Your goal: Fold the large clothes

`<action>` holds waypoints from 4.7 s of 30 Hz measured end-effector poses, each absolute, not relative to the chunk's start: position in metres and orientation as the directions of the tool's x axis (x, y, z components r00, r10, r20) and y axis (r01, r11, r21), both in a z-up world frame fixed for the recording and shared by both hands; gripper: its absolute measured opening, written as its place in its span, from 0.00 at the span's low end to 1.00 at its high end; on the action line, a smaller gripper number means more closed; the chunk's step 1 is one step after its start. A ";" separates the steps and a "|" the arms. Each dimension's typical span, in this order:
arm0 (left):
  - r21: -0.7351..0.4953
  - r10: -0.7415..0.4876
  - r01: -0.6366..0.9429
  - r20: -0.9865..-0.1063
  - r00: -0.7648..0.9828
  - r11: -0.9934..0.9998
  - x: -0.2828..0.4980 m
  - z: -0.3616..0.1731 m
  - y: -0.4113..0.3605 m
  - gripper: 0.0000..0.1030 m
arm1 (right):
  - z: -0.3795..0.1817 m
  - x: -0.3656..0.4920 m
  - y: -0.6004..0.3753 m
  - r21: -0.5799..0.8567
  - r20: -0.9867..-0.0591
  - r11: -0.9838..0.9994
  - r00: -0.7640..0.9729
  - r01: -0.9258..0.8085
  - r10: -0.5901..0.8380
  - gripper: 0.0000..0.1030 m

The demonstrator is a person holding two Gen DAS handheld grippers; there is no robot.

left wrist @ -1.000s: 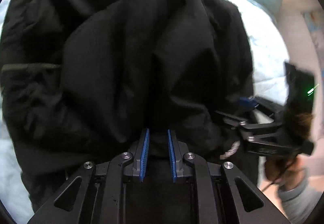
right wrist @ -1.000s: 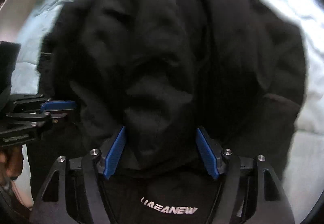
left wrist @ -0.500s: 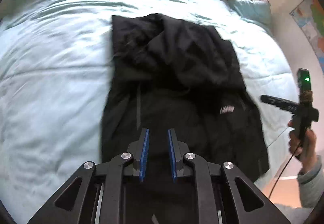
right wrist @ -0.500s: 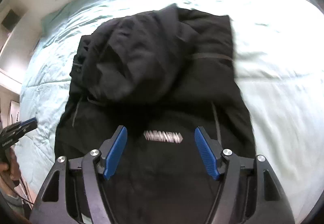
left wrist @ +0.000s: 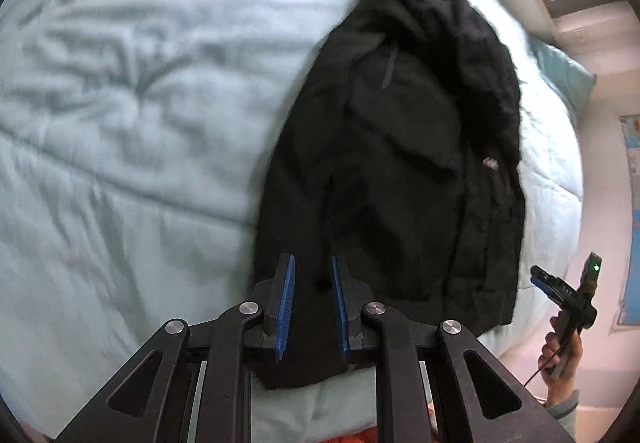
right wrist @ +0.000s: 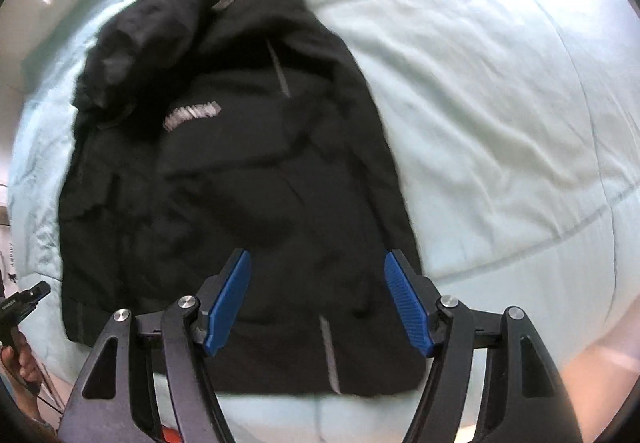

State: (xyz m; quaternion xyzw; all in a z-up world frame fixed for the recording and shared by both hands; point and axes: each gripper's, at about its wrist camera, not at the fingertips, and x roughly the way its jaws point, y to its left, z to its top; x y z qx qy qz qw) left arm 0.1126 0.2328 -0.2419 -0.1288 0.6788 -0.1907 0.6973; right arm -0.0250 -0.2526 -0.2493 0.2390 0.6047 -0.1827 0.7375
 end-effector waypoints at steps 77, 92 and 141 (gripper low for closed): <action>-0.495 -0.497 0.118 -0.765 0.410 0.861 0.481 -0.159 0.057 0.14 | -0.170 0.328 -0.420 0.256 -0.894 0.827 0.447 0.500 0.006 0.19; -0.534 -0.584 0.265 -0.792 0.176 0.803 0.513 -0.229 0.048 0.36 | -0.250 0.357 -0.465 0.421 -0.888 0.732 0.408 0.536 0.211 0.30; -0.415 -0.469 0.226 -0.833 0.295 0.881 0.577 -0.240 0.037 0.13 | -0.270 0.461 -0.446 -0.103 -0.904 0.932 0.359 0.347 -0.233 0.21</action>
